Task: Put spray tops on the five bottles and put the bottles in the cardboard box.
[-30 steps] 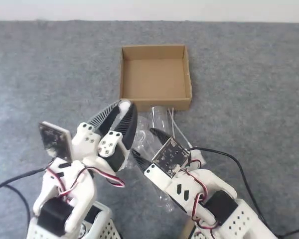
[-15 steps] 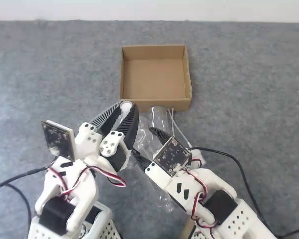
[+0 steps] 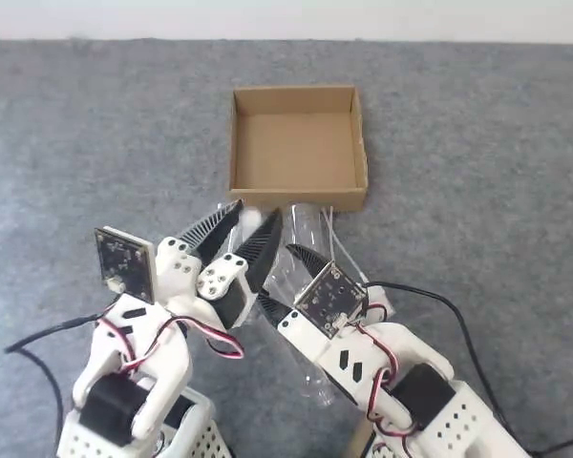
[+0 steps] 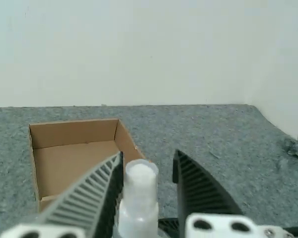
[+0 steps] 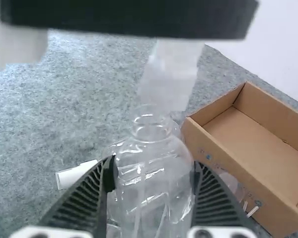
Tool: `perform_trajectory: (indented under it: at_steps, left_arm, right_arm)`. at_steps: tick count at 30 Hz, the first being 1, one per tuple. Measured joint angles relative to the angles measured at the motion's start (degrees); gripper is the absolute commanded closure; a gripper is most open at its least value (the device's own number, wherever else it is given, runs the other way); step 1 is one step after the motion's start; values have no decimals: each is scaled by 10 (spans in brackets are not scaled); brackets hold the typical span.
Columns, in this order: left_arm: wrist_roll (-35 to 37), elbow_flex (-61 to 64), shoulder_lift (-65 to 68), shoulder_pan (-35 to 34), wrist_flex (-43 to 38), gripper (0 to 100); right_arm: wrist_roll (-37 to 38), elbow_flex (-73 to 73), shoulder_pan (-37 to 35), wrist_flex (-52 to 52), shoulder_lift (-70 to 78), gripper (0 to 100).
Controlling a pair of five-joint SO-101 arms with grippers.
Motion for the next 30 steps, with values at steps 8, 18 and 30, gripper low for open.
perform_trajectory:
  at_steps: [8, 18, 30]
  left_arm:
    - [-1, 0, 0, 0, 10, 803]
    - [-1, -38, 0, -78, 10, 805]
    - [-25, -18, -1, -125, 10, 805]
  right_arm:
    - [0, 0, 0, 0, 0, 911]
    - [0, 0, 0, 0, 0, 913]
    - [0, 0, 0, 0, 0, 911]
